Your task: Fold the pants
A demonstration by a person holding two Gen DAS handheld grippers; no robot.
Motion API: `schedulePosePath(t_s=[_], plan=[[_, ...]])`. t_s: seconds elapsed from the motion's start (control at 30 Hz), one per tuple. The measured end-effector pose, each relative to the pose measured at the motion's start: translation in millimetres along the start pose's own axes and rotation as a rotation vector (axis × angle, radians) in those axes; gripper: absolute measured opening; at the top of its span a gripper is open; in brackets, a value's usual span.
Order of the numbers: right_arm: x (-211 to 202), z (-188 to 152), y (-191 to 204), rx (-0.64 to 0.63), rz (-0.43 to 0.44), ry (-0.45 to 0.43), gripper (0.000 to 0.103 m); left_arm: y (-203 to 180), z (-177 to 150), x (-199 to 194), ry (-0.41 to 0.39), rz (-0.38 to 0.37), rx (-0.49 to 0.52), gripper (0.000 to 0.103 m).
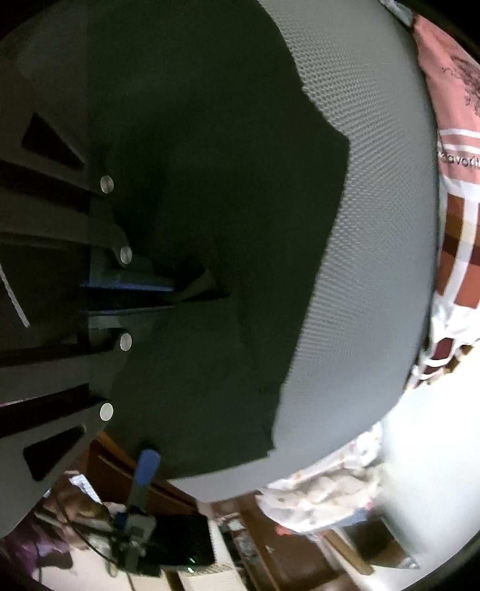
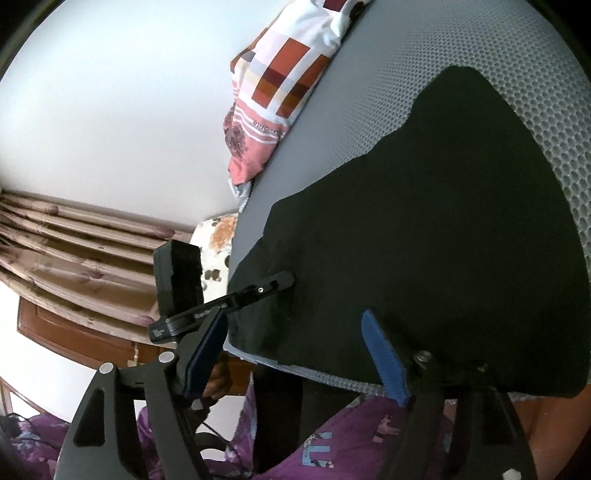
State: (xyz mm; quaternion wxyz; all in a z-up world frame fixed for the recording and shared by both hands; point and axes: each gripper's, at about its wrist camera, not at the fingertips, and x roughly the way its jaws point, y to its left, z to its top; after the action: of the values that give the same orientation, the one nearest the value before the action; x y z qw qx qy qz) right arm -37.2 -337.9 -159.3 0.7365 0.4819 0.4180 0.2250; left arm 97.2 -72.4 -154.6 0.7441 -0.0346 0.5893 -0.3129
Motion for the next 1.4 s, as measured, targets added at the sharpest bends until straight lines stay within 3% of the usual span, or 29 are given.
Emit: schedulePosePath(t_s=[0.17, 0.3, 0.4, 0.47, 0.53, 0.6, 0.67, 0.83, 1.0, 1.1, 1.33, 1.4], plan=[[-3, -1, -4, 0.013, 0.021, -0.018, 0.073, -17, 10, -21, -0.104, -0.010, 0.080, 0.006], [1, -3, -5, 0.011, 0.032, 0.002, 0.073, 5, 3, 0, -0.037, 0.053, 0.040, 0.006], [7, -5, -1, -0.006, 0.033, 0.035, 0.074, 13, -4, 5, -0.030, 0.041, 0.013, 0.008], [11, -7, 2, -0.017, 0.040, 0.051, 0.076, 16, -7, -5, -0.043, 0.004, -0.006, 0.015], [14, -7, 4, -0.019, 0.046, 0.061, 0.077, 17, -11, -21, -0.063, -0.034, -0.034, 0.034], [15, -7, 3, -0.003, 0.063, 0.061, 0.078, 10, -14, -28, -0.033, -0.100, -0.031, 0.040], [15, -7, 0, 0.012, 0.071, 0.057, 0.078, 2, -17, -25, 0.013, -0.160, -0.014, 0.040], [12, -8, -2, 0.027, 0.065, 0.050, 0.078, 2, -25, 7, 0.134, -0.226, -0.080, 0.040], [9, -8, -6, 0.051, 0.074, 0.037, 0.078, -1, -26, 5, 0.129, -0.234, -0.078, 0.039], [10, -8, -6, 0.051, 0.069, 0.038, 0.078, 5, -28, 6, 0.120, -0.168, -0.077, 0.009], [10, -8, -8, 0.061, 0.076, 0.035, 0.078, 3, -30, 5, 0.089, -0.164, -0.062, 0.008], [10, -9, -8, 0.059, 0.077, 0.037, 0.079, 2, -26, -3, 0.038, -0.114, -0.046, 0.008]])
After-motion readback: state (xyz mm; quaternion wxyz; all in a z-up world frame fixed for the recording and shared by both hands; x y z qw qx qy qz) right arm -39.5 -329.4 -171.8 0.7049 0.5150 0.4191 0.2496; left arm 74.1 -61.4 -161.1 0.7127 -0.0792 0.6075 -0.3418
